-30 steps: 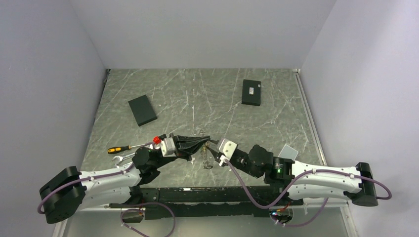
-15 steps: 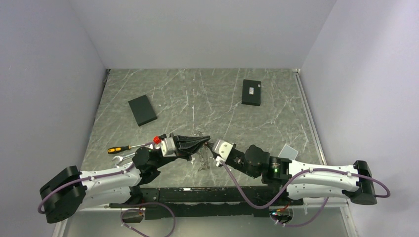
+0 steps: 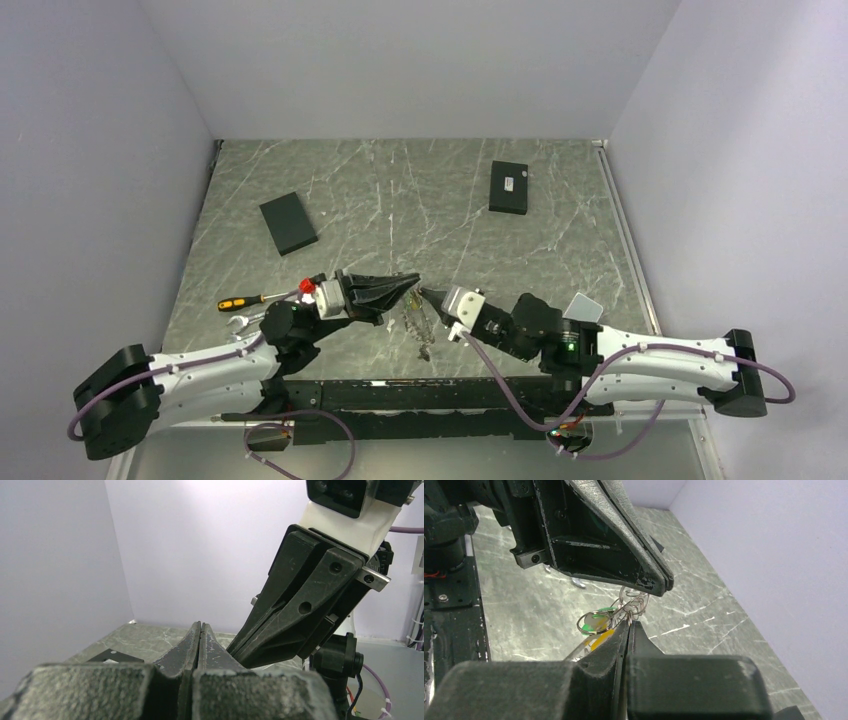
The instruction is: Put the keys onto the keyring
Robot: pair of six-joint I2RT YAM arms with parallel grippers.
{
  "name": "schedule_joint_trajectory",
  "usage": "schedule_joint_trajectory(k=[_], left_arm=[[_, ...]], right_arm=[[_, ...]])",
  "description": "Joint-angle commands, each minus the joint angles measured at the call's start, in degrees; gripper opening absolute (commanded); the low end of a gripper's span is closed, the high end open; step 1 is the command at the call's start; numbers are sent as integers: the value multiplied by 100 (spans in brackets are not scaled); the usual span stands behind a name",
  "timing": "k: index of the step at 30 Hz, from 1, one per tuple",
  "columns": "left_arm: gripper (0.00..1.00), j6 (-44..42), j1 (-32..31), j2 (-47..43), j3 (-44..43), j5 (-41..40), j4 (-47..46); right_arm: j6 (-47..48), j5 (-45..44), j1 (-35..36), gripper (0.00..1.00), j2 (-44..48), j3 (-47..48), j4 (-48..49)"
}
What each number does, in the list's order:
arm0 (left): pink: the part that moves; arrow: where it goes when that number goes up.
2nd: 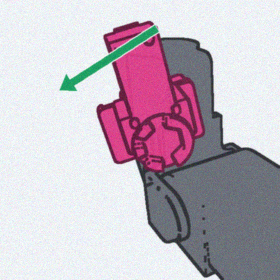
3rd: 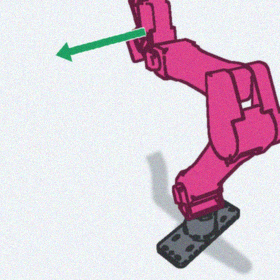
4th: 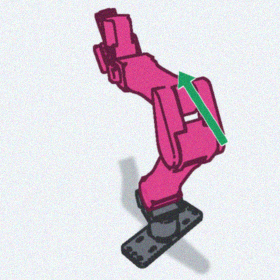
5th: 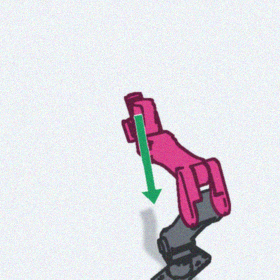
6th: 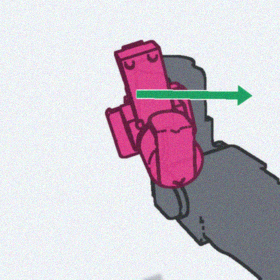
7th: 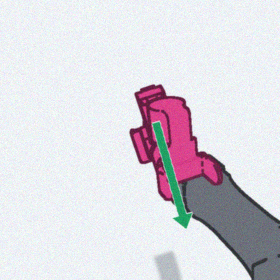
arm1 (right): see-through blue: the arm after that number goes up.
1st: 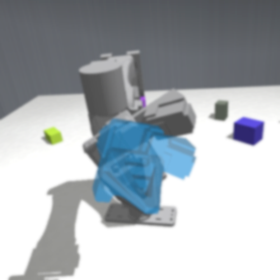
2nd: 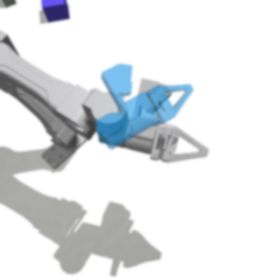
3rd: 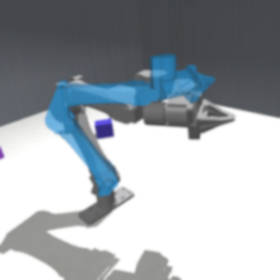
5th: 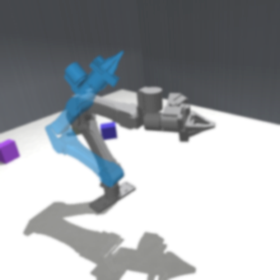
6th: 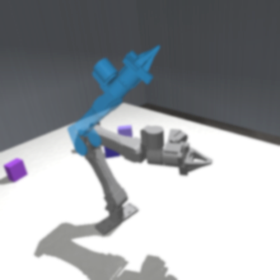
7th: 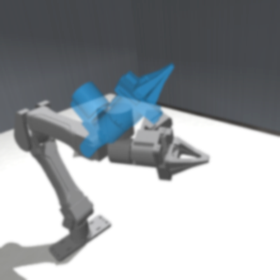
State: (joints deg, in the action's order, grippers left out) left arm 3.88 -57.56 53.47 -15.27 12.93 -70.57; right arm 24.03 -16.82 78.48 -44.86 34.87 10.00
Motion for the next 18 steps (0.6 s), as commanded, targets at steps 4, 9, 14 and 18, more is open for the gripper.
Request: schedule_joint_trajectory(k=[4, 9, 14, 18], left_arm=[[0, 20, -18, -264, -77, -392, -71], [9, 139, -18, -287, -73, -469, 88], [42, 282, -19, -294, -103, -395, 318], [51, 260, -19, -529, -133, -395, 544]], right_arm=[[230, 119, 17, 0, 259, 97, 415], [218, 74, 18, 0, 356, -46, 772], [269, 7, 10, 0, 335, -171, 1277], [297, -12, 18, 0, 313, -149, 1437]])
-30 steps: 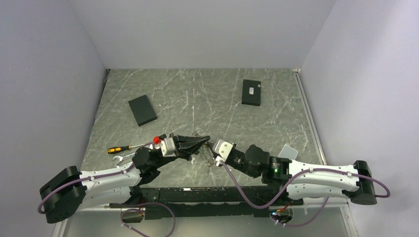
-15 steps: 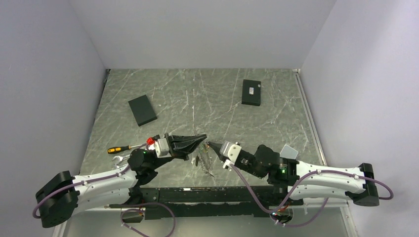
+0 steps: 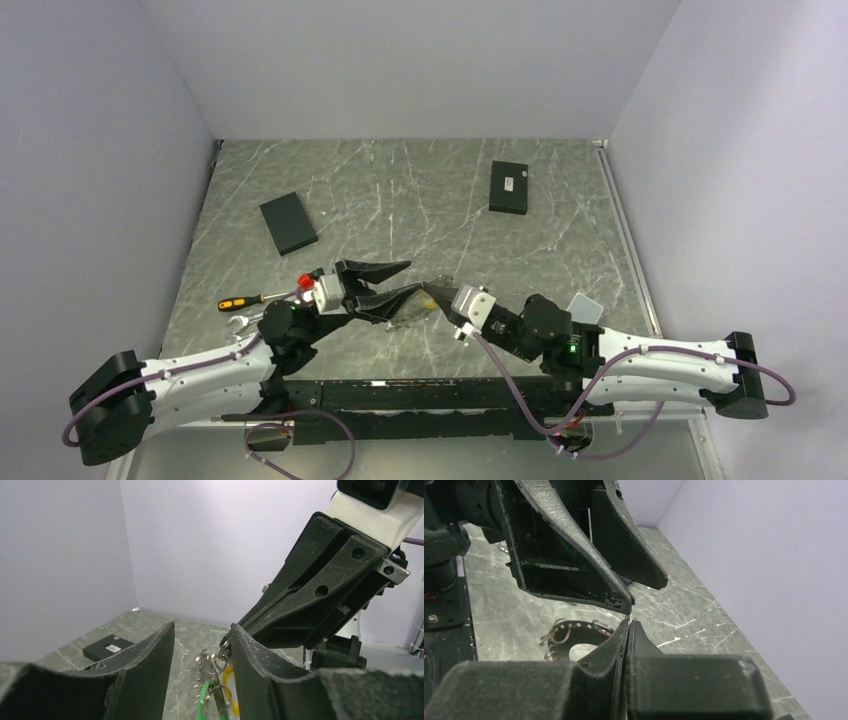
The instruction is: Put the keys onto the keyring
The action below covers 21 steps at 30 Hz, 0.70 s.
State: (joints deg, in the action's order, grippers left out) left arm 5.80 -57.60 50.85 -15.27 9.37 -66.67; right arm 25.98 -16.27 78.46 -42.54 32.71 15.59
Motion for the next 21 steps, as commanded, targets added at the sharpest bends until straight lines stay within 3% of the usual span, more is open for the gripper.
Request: schedule_joint_trajectory(k=[1, 8, 12, 18, 21], left_arm=[[51, 32, -14, -373, -154, -33, 333], [52, -197, -15, -1276, -355, 39, 1645], [48, -707, -15, -1815, -723, 291, 3218], [32, -1300, -14, -2169, -941, 301, 4187], [29, -1456, -14, -2161, -991, 370, 4405]], right_arm=[[89, -47, 16, 0, 104, 62, 909], [-44, -84, 18, 0, 168, 7, 830], [-236, -42, 16, 0, 204, 8, 619], [-549, 177, 3, 0, 387, -76, 513], [-658, 267, -22, 0, 430, -73, 457]])
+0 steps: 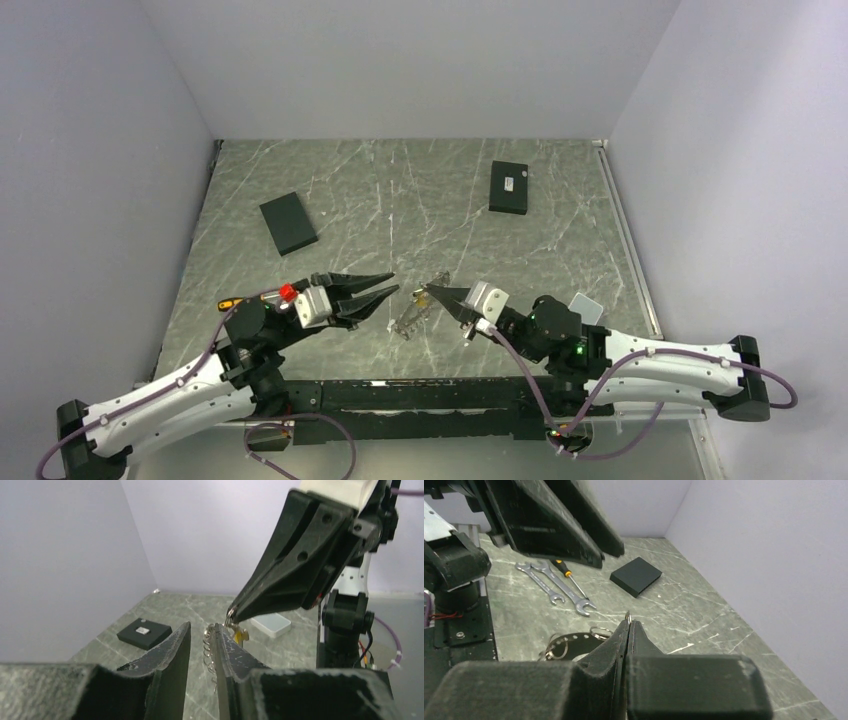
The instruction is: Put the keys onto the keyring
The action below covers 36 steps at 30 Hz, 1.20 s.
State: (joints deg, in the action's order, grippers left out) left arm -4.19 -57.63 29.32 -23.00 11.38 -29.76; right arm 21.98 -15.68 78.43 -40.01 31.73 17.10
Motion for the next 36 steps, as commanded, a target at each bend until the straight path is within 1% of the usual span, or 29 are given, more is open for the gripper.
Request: schedule_joint_trajectory(k=[1, 5, 9, 12, 15, 20, 26, 31, 36], left_arm=[[29, -498, -13, 21, -226, 211, 757], [29, -599, -12, 220, -183, 357, 744], [28, -606, -17, 384, -136, 500, 506], [24, -592, -12, 501, -116, 671, 390], [21, -592, -12, 572, -147, 763, 502], [19, -536, -12, 430, -79, 780, 714], [21, -446, -12, 76, 230, 612, 685], [22, -409, -12, 23, 452, 518, 593], [24, -287, -12, 222, 717, 409, -61]], right_arm=[[-296, 259, -35, 0, 179, 33, 286], [-486, 543, -115, 0, 128, 134, 46], [-641, 860, -185, 0, 6, 299, -317], [-747, 992, -233, 0, -94, 382, -512], [-827, 1115, -316, 0, -170, 445, -664], [-905, 1294, -501, 0, -212, 482, -735], [-1007, 1690, -835, 0, -222, 530, -861], [-1079, 1976, -1055, 0, -248, 636, -1002], [-1117, 2281, -1083, 0, -399, 734, -1104]])
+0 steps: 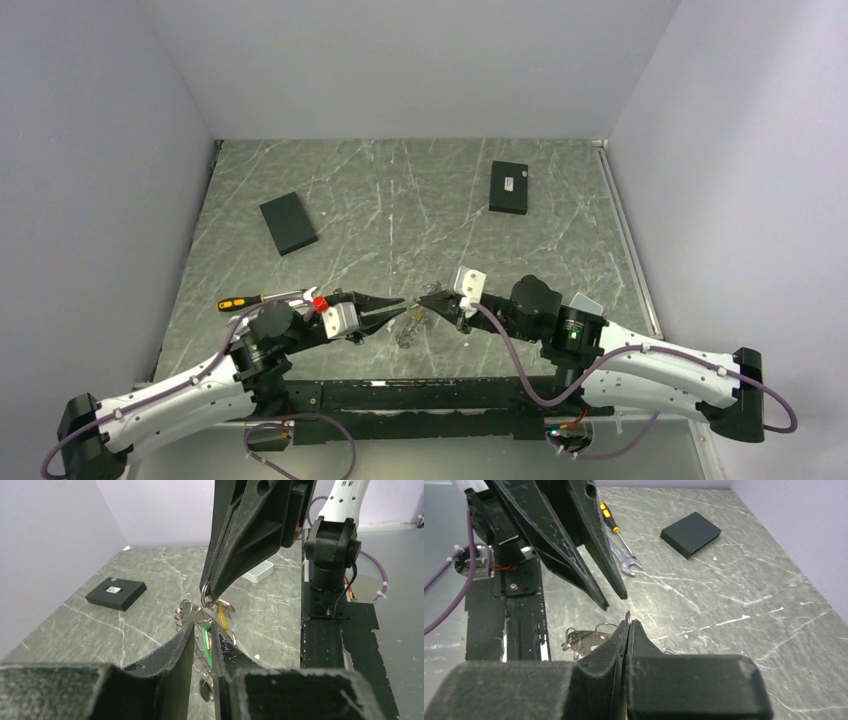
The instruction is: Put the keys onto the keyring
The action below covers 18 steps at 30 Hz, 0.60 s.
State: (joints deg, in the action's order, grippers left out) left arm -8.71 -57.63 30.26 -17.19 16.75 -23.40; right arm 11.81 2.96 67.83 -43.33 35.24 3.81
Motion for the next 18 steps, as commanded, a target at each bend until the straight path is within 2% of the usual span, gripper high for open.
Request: schedule_joint_trajectory(k=[1, 3, 6, 9, 18], left_arm=[[26, 186, -13, 167, 171, -157, -808], [32, 234, -12, 224, 220, -209, -1009], [36, 240, -12, 276, 276, -200, -1189], [25, 231, -12, 303, 260, -149, -1158], [22, 304, -12, 165, 269, 14, -937]], right_arm=[[-108, 458, -24, 0, -96, 398, 211], [-125, 552, -25, 0, -137, 411, 216], [-135, 710, -42, 0, -232, 449, 175], [-144, 816, -51, 0, -301, 505, 126], [-112, 796, -84, 0, -360, 508, 171]])
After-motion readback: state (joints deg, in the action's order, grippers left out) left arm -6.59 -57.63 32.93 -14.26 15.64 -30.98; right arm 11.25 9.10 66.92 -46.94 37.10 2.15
